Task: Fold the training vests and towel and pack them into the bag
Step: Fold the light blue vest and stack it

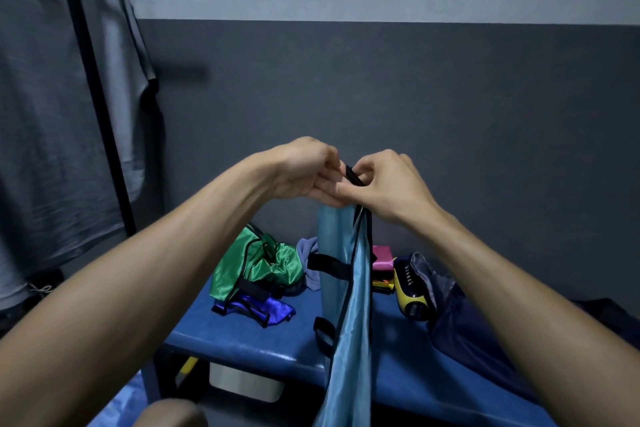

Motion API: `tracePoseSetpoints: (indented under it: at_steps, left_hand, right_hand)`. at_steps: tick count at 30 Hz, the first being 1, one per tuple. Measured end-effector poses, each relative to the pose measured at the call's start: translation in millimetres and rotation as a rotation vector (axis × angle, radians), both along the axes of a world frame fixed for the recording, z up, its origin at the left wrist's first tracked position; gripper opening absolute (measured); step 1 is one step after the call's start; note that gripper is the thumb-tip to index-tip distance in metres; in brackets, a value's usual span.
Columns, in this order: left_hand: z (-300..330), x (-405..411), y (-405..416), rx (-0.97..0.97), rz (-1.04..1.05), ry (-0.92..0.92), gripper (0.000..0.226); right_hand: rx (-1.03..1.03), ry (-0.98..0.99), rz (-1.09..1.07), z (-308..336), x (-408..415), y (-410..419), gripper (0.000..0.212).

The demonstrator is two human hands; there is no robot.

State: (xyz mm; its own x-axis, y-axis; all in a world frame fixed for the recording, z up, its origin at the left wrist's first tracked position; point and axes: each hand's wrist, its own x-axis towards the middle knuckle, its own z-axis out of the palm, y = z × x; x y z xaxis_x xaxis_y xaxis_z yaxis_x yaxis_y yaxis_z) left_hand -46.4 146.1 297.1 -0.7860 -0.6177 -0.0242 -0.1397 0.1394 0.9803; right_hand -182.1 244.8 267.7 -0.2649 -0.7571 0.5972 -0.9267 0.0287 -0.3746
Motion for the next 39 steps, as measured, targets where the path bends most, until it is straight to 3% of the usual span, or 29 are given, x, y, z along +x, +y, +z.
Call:
tracePoseSetpoints:
  at_steps: [5,11,15,20,25,31,39]
  left_hand:
    - [-7.6,15.7,-2.1,-0.1,-0.089,0.063,0.036]
    - [-40.7,43.0,-32.7,-0.664,0.132,0.136,0.012]
    - [-57.5,41.7,-30.8,-0.793,0.088,0.183,0.042]
    - [-68.1,28.2,-16.5,-0.879,0.121,0.273,0.03]
    - [-87.8,21.6,3.7,-1.136,0.255,0.347,0.018]
    - [-118.1,19.6,13.4,-1.463,0.302,0.273,0.01]
    - [-130.2,22.6,6.2,-1.519,0.302,0.203,0.021]
  right_hand:
    - [-0.092,-0.13,0.042,1.2,-15.5,1.7,0.006]
    - [0.097,-0.222,0.412,16.0,-46.9,20.5,0.005]
    - [0.133,-0.218,0.52,25.0,-56.8,21.0,0.011]
    - [0.125,-0.207,0.506,27.9,-61.0,19.8,0.01]
    - [0.072,-0.237,0.411,18.5,-66.8,16.8,0.007]
    - [-0.017,-0.337,0.353,11.7,-69.3,12.0,0.011]
    - [-0.04,-0.4,0.341,12.3,-74.0,12.0,0.012]
